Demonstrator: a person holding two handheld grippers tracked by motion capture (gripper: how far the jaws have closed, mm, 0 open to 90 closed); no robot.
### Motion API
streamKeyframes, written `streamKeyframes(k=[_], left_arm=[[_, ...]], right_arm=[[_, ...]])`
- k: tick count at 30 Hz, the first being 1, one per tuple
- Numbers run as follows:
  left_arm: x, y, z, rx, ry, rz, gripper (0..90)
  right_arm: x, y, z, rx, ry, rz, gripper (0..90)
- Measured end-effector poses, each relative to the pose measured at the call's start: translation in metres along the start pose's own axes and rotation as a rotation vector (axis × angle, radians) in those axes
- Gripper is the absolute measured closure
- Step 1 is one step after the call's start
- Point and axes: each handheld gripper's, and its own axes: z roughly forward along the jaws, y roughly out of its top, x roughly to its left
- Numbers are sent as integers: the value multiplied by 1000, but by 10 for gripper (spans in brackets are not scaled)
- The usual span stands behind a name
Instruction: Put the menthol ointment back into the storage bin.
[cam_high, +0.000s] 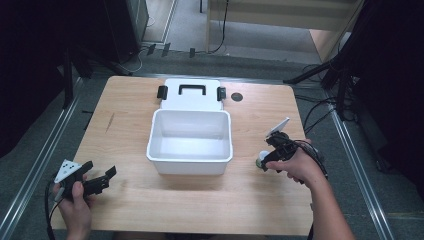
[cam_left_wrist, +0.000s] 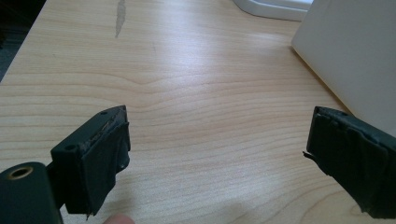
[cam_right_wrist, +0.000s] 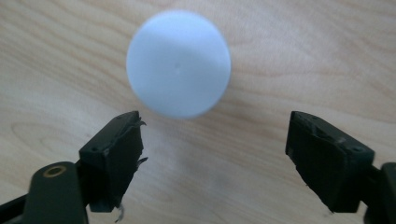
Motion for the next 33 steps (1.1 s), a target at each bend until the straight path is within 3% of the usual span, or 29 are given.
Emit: streamKeyframes(k=[3,15,21,24,27,33], left_arm=[[0,0,0,1,-1,-2,68],[0,0,0,6,-2,-3,68],[0,0,0,7,-3,-3,68],[0,0,0,7,-3,-2,68],[0,0,0,7,-4,-3,68],[0,0,0,7,-5,-4,68]], right_arm=[[3,9,0,-4,10,10,265],[16,27,10,74,28,14,502],[16,28,9,78,43,8,504],[18,29,9,68,38,-3,453],[19,32,7,47,33,4,507],[20,33,7,60,46,-5,512]])
